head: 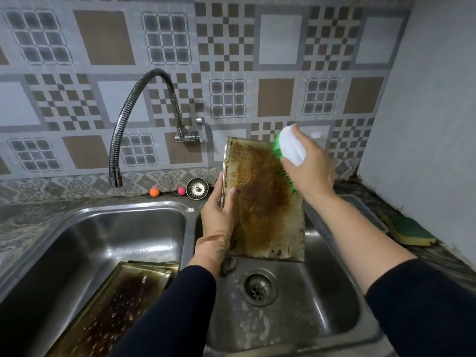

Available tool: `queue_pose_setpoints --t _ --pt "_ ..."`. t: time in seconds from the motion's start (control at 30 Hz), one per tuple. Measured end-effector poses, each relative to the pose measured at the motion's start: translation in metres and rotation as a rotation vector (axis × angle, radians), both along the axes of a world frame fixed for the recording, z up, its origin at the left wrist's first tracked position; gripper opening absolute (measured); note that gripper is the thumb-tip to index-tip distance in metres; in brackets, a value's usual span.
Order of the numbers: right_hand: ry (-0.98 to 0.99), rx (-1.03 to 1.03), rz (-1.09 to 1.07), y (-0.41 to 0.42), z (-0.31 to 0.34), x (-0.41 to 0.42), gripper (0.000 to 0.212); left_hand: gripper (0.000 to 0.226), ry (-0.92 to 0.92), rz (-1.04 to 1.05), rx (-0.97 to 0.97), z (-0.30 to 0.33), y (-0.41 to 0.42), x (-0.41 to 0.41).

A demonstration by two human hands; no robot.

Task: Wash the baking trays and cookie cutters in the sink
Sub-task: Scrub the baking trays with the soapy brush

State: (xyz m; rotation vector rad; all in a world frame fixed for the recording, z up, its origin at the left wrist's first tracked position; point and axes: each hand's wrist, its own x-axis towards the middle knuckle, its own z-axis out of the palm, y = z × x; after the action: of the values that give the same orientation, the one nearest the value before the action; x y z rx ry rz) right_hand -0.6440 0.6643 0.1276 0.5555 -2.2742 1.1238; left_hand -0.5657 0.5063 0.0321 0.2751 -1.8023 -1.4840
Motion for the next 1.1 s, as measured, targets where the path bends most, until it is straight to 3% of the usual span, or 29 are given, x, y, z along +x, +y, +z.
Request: queue_pose_setpoints --t 0.17,0.27,0.43,0.53,0.67,0.77,0.87,1.0,1.1 --pt "-0.043 0.059 0.169 -0.004 -0.063 0.046 0.069 0.044 0.096 0.116 0.015 0.02 0.007 -0.015" --pt "0.062 -0.013 0.256 0.003 -0.103 0.068 0.07 0.042 0.069 0.147 -0.033 0.02 0.011 -0.015" --pt "0.061 -0.11 0.153 -0.014 -0.027 0.014 0.061 0.042 0.018 0.011 -0.079 0.012 0.046 -0.016" --pt "0.06 -0.071 0.123 -0.025 0.008 -0.007 0.06 0.04 0.019 0.041 -0.065 0.009 0.061 -0.02" --pt "-0.123 -0.071 0.25 -0.018 -0.056 0.036 0.062 0.039 -0.027 0.13 -0.016 -0.001 0.039 -0.014" --pt "-0.141 -0.173 0.33 -0.008 -0.109 0.08 0.064 0.039 -0.045 0.245 -0.028 -0.003 0.022 -0.006" --pt "-0.121 -0.208 0.275 -0.016 -0.09 0.05 0.062 0.04 -0.03 0.229 -0.071 0.001 0.033 -0.005" --pt "-0.264 -0.262 0.147 -0.021 -0.029 -0.022 0.059 0.04 0.021 0.195 -0.077 0.004 0.059 -0.014" --pt "-0.295 -0.237 0.118 -0.013 -0.02 -0.026 0.06 0.04 0.042 0.2 -0.049 0.01 0.061 -0.02"
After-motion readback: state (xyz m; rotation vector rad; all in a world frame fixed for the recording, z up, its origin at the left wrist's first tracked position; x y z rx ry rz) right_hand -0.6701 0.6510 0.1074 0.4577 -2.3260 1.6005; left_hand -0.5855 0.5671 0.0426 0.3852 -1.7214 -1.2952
